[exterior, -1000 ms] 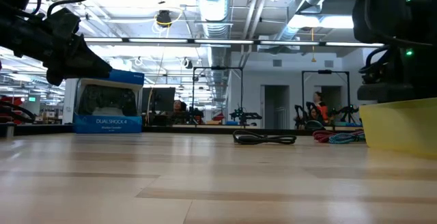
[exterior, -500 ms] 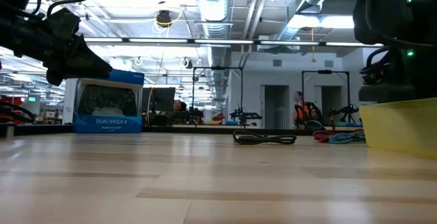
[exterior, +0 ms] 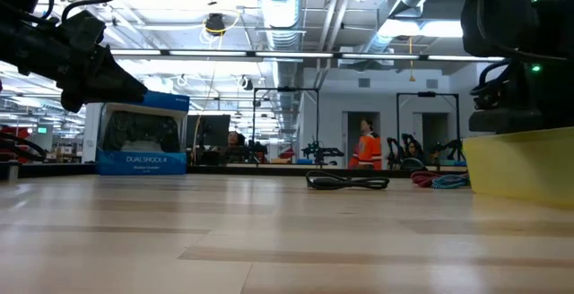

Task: Pick and place USB-C Cables
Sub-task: Put the black charger cable into the yellow bin

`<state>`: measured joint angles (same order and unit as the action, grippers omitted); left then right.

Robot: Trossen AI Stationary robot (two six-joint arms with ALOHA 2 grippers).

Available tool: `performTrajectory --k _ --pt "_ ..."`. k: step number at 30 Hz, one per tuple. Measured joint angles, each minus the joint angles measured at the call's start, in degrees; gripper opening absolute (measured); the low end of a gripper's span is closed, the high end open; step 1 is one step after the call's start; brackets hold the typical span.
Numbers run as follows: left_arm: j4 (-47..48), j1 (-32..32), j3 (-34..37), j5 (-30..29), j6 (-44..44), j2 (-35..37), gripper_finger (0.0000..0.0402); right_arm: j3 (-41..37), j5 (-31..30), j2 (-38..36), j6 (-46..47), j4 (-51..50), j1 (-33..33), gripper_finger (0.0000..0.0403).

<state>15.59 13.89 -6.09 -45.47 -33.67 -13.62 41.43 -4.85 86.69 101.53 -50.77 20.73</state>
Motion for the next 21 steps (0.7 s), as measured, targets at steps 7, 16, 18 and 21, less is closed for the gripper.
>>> performTrajectory --k 7,16,18,21 --pt "0.0 0.0 0.0 -0.3 0.0 0.0 0.0113 2.9 -1.6 -2.2 0.0 -4.8 0.0 0.0194" --pt "0.0 0.0 0.0 -0.2 0.0 0.0 0.0113 3.3 -2.9 -11.6 -0.3 -8.8 0.0 0.0184" --pt "0.0 0.0 0.0 -0.2 0.0 0.0 0.0113 3.3 -3.2 -14.5 -1.9 -9.2 -0.2 0.0184" --pt "0.0 0.0 0.0 -0.2 0.0 0.0 0.0113 3.3 -3.3 -19.4 -4.8 -8.6 -1.9 0.0186"
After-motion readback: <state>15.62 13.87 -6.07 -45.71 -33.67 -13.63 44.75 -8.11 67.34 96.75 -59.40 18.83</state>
